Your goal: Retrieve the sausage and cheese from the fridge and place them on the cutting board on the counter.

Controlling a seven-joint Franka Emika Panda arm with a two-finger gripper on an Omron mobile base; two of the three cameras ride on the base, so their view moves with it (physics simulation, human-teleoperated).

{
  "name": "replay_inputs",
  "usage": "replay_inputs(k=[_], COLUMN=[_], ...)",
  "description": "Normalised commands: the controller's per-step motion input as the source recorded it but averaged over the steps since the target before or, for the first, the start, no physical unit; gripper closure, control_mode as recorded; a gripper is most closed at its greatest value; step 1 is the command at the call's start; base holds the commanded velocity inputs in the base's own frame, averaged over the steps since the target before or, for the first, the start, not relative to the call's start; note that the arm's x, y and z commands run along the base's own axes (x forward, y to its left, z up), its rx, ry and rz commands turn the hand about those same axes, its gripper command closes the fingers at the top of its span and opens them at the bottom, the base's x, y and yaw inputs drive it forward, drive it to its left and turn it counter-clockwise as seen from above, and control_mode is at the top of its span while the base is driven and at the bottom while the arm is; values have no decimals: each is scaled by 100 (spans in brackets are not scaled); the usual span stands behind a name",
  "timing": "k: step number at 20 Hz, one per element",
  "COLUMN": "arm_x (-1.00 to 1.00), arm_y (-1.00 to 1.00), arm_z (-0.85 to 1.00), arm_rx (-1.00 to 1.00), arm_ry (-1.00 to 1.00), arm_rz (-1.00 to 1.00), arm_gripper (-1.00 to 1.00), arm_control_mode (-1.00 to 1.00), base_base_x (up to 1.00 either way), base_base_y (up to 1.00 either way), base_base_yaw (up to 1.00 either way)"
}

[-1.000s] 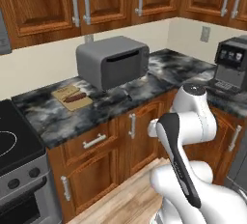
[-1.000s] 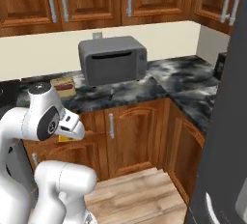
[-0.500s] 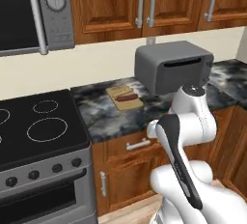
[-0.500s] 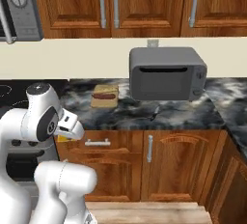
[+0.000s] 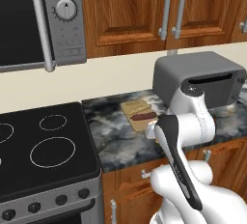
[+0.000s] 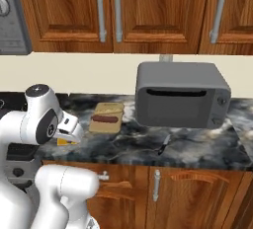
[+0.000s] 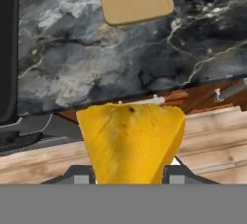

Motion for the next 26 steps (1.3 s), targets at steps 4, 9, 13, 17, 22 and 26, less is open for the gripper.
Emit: replay_inputs(k=[4,9,13,17,22,26], arm_x=[0,0,0,0,0,0], arm_y=[0,0,0,0,0,0], arm_z=[0,0,0,0,0,0], arm_rx=[0,0,0,0,0,0], arm_ry=[0,0,0,0,0,0], arm_rz=[0,0,0,0,0,0], arm_gripper=[100,100,100,100,100,100], arm_control_mode=[100,100,100,100,-100,-100], base_base_x=[55,40,0,0,0,0], base_base_y=[-6,1,0,0,0,0], base_base_yaw=[13,8,0,0,0,0])
